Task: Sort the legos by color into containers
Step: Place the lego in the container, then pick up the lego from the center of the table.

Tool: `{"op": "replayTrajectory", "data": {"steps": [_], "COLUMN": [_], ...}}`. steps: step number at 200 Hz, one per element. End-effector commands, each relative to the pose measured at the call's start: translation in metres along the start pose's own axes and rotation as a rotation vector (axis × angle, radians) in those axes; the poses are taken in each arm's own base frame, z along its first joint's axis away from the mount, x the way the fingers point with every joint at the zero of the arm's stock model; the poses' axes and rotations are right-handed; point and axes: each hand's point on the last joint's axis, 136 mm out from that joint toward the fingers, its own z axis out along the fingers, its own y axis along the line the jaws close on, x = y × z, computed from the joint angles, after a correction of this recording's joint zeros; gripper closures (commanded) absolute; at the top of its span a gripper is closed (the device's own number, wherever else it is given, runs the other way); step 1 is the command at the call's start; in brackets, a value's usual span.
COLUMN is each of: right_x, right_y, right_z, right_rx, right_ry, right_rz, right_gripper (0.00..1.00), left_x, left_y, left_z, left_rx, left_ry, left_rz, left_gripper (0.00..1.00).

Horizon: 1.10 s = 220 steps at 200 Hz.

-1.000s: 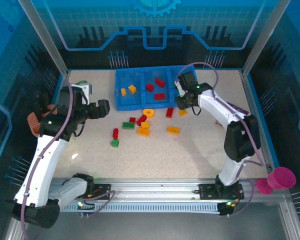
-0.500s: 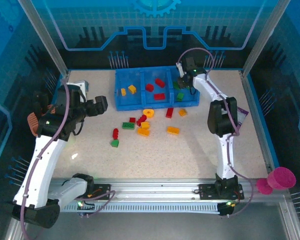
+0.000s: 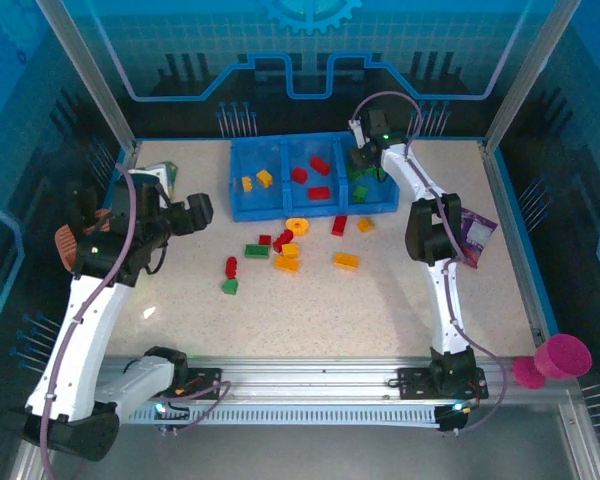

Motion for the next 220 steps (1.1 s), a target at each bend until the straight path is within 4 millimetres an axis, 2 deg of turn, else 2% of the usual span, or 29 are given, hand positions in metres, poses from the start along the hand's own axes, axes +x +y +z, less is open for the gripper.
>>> {"op": "replayTrajectory", "data": {"steps": [1,4,14,38,54,75,101,119,134,155,188,204,220], "right_x": [-0.021,-0.027,-0.030,-0.033,-0.032,-0.013,0.017,0.025,0.030,0.040,0.052,0.068,0.083], "right_y": [0.002,0.001,0.007,0.039,0.077,0.144,0.218,0.253,0.278,0.310,0.361,0.383,0.395], "right_z": [-0.047,-0.061,-0.079,-0.126,-0.155,-0.176,-0.190,-0.202,-0.209,-0.208,-0.213,-0.204,-0.188], "right_rx": [-0.007,-0.006,-0.015,-0.092,-0.176,-0.318,-0.499,-0.613,-0.698,-0.733,-0.867,-0.862,-0.845], "right_ry": [-0.075,-0.100,-0.128,-0.194,-0.244,-0.274,-0.331,-0.344,-0.335,-0.326,-0.312,-0.297,-0.254], "right_rz": [-0.015,-0.016,-0.024,-0.058,-0.129,-0.359,-0.635,-0.703,-0.758,-0.840,-0.816,-0.865,-0.911], "right_gripper": [0.43,0.43,0.43,0.42,0.42,0.42,0.38,0.36,0.36,0.35,0.32,0.32,0.31], "left_x": [-0.008,-0.008,-0.008,-0.010,-0.012,-0.013,-0.016,-0.019,-0.018,-0.015,-0.004,0.000,0.002], "left_y": [-0.003,-0.004,-0.005,-0.009,-0.011,-0.014,-0.018,-0.019,-0.018,-0.016,-0.010,-0.006,-0.006], "left_z": [0.002,0.002,0.004,0.005,0.003,0.000,-0.010,-0.018,-0.021,-0.026,-0.029,-0.029,-0.030], "left_rx": [0.022,0.024,0.029,0.046,0.059,0.073,0.101,0.107,0.107,0.103,0.082,0.073,0.076], "left_ry": [-0.028,-0.027,-0.025,-0.031,-0.035,-0.034,-0.039,-0.050,-0.055,-0.064,-0.028,-0.028,-0.032], "left_rz": [-0.010,-0.009,-0.007,-0.004,0.000,0.012,0.020,0.025,0.027,0.026,0.034,0.034,0.038], "left_gripper": [0.09,0.09,0.09,0.09,0.09,0.09,0.09,0.08,0.08,0.08,0.08,0.08,0.08]}}
